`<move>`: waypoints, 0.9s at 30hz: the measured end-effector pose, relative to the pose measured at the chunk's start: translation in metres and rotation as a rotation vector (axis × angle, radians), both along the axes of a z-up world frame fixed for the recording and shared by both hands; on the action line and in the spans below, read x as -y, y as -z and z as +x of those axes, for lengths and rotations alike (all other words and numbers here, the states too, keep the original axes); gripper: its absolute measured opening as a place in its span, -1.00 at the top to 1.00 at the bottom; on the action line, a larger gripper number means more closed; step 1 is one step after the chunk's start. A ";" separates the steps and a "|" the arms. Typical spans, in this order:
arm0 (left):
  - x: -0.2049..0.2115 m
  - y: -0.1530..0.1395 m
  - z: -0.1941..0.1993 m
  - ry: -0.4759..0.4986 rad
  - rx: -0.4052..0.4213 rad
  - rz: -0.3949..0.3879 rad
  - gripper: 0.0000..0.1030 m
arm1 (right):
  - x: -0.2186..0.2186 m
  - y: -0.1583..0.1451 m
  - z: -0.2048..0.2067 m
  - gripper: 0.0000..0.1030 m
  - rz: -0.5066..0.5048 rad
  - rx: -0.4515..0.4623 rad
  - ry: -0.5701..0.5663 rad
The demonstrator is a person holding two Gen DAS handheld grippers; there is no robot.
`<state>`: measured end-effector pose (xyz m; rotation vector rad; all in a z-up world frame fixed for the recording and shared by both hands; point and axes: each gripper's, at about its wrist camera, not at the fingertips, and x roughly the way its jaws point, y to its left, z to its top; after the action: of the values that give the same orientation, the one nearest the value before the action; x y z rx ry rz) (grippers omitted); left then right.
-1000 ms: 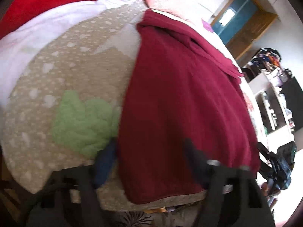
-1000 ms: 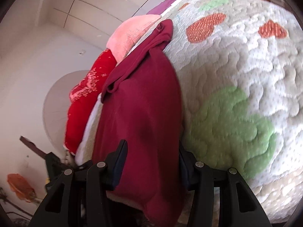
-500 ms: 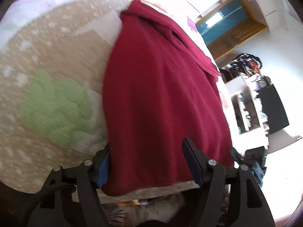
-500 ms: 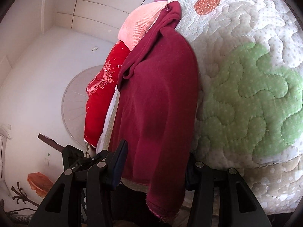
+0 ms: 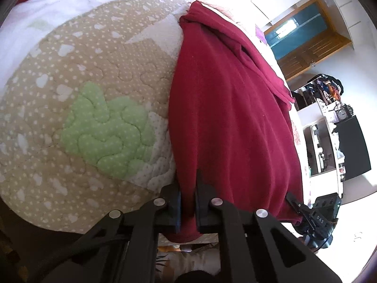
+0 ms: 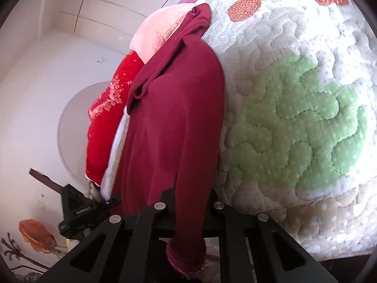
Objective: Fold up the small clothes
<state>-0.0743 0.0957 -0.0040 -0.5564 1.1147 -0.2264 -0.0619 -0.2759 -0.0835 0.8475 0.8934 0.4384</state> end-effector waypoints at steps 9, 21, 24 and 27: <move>-0.014 -0.024 -0.027 0.012 0.048 0.002 0.85 | -0.008 -0.017 -0.021 0.84 -0.070 -0.002 -0.026; -0.026 -0.039 -0.063 0.025 0.069 -0.021 0.85 | -0.014 -0.027 -0.063 0.84 -0.114 -0.011 -0.130; -0.028 -0.047 -0.062 0.014 0.091 -0.005 0.85 | -0.011 -0.032 -0.063 0.84 -0.138 0.014 -0.119; -0.032 -0.061 -0.052 0.009 0.125 -0.014 0.85 | -0.010 -0.050 -0.052 0.84 -0.159 0.064 -0.132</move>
<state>-0.1258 0.1278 0.0565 -0.5425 0.9953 -0.2727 -0.1144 -0.2660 -0.0335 0.6278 0.9158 0.4996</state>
